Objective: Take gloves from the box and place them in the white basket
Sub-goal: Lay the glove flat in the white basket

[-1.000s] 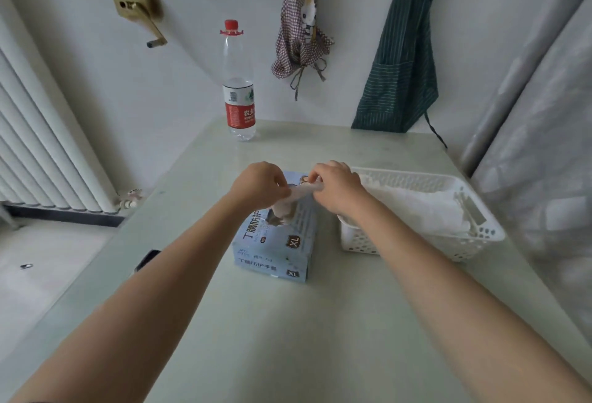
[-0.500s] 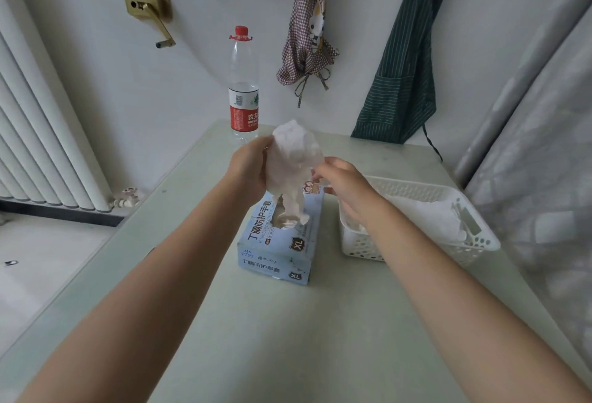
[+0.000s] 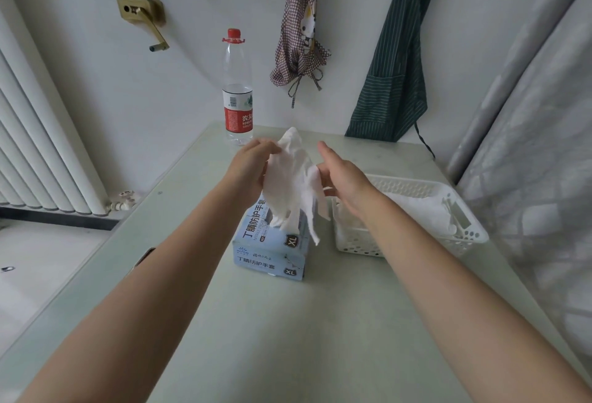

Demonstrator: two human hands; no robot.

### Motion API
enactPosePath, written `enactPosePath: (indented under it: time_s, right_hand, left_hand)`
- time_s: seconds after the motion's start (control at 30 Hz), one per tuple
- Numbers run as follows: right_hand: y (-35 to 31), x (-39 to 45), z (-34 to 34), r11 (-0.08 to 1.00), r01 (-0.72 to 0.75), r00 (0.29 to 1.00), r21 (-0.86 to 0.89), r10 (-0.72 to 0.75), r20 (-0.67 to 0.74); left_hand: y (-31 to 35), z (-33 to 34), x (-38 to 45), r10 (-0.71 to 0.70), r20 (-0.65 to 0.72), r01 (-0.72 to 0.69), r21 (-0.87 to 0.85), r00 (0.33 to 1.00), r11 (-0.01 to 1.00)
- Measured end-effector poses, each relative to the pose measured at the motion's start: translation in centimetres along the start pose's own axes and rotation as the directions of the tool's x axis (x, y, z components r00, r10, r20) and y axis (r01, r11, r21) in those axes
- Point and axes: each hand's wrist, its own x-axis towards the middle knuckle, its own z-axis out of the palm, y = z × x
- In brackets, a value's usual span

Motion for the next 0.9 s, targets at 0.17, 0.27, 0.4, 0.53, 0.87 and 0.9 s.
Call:
enactPosePath:
  time_s: [0.17,0.27,0.4,0.53,0.87,0.9]
  right_hand:
    - [-0.1,0.3,-0.4,0.995,0.081,0.977,-0.054,-0.090,-0.194]
    - [-0.5,0.2,-0.7,0.997,0.046,0.997,-0.061,-0.050,-0.062]
    - [-0.7,-0.1,-1.0,0.999,0.001,1.000,0.051,-0.003,0.030]
    - [-1.0,-0.4,-1.6,0.969,0.095,0.994,0.227,-0.079,-0.078]
    - [-2.1,-1.0,-2.6,0.856,0.254,0.965,0.451,-0.253,-0.063]
    - [-2.2,-1.2,-2.6,0.849,0.259,0.963,0.461,-0.263,-0.057]
  left_hand:
    - [-0.1,0.5,-0.7,0.168,0.201,-0.222,0.285,0.965,0.933]
    - [-0.4,0.8,-0.9,0.129,0.313,-0.243,0.360,0.941,0.901]
    - [-0.7,0.9,-0.7,0.123,0.264,-0.214,0.350,0.957,0.912]
    - [-0.7,0.3,-0.7,-0.082,0.251,-0.001,0.314,0.964,0.949]
    - [0.3,0.4,-1.1,-0.107,0.353,0.053,0.160,0.929,0.986]
    - [0.5,0.6,-1.1,-0.060,0.342,0.011,0.145,0.938,0.989]
